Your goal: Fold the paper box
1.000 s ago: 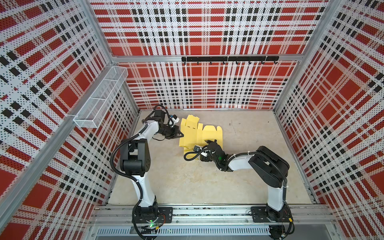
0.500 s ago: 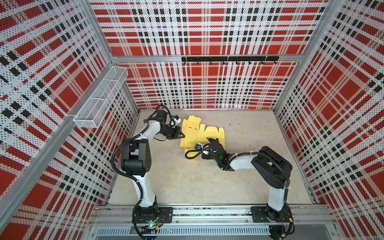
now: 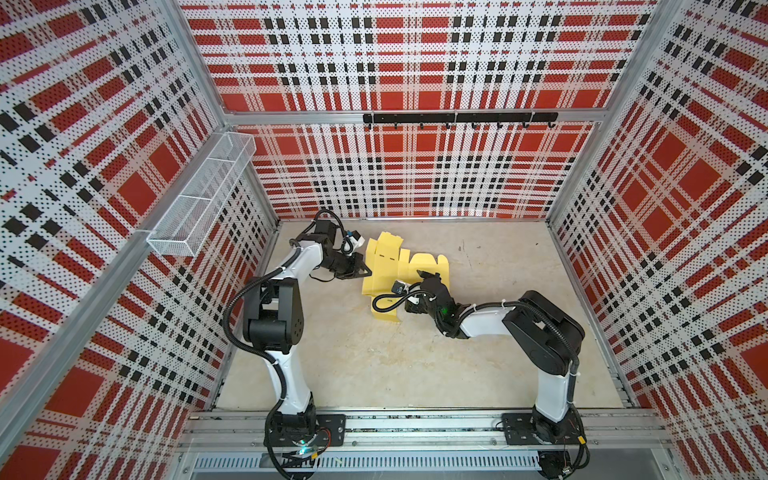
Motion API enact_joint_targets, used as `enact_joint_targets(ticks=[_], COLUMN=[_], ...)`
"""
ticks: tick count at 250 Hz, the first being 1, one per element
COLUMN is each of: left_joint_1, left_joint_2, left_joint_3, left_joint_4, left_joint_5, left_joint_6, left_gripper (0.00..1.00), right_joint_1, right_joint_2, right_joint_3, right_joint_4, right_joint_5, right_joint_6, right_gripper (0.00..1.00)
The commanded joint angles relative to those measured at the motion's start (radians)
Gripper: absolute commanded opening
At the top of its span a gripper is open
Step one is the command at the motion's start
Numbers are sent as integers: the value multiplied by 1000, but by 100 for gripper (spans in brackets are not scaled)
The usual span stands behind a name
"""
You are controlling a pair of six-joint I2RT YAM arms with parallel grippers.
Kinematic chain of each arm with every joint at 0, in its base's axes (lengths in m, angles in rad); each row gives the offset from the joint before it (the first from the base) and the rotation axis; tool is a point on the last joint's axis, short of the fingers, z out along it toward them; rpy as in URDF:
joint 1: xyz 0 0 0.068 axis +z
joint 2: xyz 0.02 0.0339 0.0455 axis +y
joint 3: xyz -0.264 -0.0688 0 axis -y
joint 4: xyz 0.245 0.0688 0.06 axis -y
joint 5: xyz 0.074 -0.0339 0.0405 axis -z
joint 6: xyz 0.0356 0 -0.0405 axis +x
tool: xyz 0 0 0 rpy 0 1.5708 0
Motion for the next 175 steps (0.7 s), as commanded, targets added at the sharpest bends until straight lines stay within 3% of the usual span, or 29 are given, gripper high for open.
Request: enact_joint_targets(ticks=[1, 116, 175], left_joint_1=[-22, -42, -92], left_joint_2=[14, -6, -12], left_joint_3=[7, 10, 130], left_joint_4=[-28, -35, -118], left_joint_5=[-11, -29, -242], left_joint_6=[25, 27, 109], left_gripper=[0, 0, 0], right_joint_1=[-7, -11, -24], right_joint_2=[49, 71, -117], right_joint_3=[48, 50, -1], right_joint_4=[64, 56, -81], right_joint_5=[11, -7, -61], right_joint_6=[-15, 20, 139], right_gripper=[94, 94, 95])
